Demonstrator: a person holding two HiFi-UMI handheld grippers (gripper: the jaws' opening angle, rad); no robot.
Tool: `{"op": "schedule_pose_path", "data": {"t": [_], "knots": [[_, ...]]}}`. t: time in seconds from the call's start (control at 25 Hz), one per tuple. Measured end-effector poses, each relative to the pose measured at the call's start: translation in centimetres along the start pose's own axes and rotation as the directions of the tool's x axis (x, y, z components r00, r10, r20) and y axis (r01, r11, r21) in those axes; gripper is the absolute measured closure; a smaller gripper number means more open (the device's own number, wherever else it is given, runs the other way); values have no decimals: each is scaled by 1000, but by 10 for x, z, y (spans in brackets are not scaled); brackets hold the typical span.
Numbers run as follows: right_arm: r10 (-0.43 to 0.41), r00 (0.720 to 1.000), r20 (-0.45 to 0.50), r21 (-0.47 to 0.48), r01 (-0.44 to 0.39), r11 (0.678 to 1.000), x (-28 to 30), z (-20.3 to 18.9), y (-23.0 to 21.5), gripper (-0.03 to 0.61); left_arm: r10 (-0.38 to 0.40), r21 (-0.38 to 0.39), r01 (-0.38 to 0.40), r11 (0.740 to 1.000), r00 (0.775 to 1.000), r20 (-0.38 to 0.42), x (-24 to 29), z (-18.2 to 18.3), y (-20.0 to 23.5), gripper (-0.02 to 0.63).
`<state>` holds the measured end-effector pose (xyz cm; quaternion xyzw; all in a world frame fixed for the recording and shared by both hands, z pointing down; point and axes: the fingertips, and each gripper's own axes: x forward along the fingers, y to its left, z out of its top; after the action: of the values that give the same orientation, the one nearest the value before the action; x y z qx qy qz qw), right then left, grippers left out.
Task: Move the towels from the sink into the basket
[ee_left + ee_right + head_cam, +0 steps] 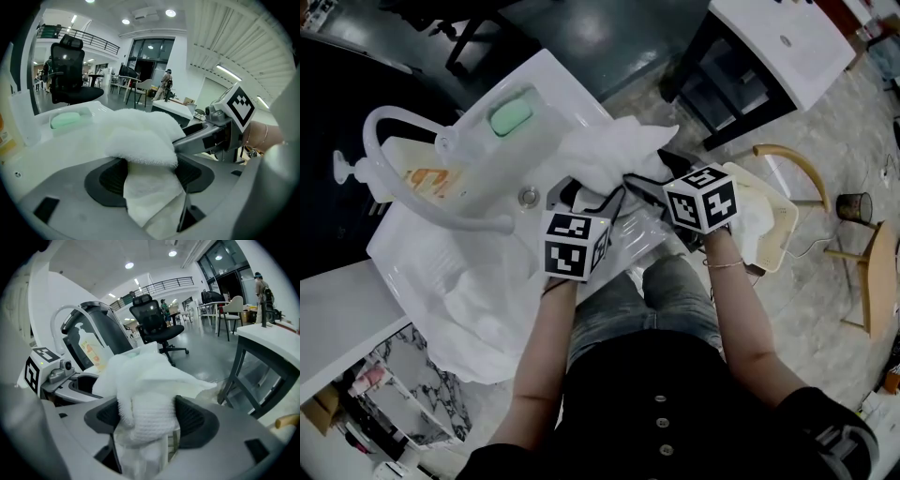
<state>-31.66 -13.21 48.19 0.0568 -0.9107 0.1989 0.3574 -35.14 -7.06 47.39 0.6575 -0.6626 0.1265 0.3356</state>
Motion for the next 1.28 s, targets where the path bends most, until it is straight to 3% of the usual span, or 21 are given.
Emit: {"op": "schedule_pose_path", "data": {"t": [0.36,0.6,0.92,1.28], "knots": [[-64,998,26,-56,65,996,-9,0,2,373,-31,51,31,998,1000,4,3,2,-10,330],[-74,995,61,-33,76,997,-20,3,5,463,-46,94,44,995,999,13,2,6,-19,417],[-43,989,139,55,35,998,-42,3,12,491,-48,119,43,992,998,46,-8,15,-33,458],[-14,967,254,99,-11,995,-89,13,22,494,-59,135,39,990,987,148,-28,38,-64,476]]}}
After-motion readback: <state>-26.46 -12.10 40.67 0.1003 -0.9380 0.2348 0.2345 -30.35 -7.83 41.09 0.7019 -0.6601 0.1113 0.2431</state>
